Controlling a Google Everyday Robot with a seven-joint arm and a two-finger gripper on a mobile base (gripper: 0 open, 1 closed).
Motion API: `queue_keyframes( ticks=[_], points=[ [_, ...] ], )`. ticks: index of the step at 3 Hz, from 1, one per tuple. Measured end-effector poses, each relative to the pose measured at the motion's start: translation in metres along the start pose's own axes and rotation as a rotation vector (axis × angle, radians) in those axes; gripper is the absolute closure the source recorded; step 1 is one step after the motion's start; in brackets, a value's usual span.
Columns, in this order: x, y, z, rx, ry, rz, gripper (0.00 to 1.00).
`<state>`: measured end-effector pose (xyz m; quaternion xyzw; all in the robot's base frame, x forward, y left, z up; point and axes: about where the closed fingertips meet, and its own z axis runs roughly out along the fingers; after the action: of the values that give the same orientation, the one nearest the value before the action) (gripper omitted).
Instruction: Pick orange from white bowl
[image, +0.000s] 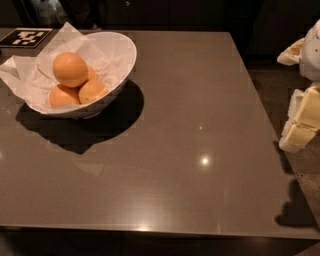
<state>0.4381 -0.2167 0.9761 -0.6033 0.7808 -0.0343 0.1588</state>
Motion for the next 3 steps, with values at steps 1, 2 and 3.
queue_keyframes(
  ticks=[1, 2, 3],
  points=[
    [0.000, 0.000, 0.000, 0.000, 0.000, 0.000, 0.00],
    [-0.020, 0.002, -0.004, 0.006, 0.018, -0.044, 0.00],
    [-0.060, -0.001, -0.005, -0.019, 0.046, -0.129, 0.00]
  ],
)
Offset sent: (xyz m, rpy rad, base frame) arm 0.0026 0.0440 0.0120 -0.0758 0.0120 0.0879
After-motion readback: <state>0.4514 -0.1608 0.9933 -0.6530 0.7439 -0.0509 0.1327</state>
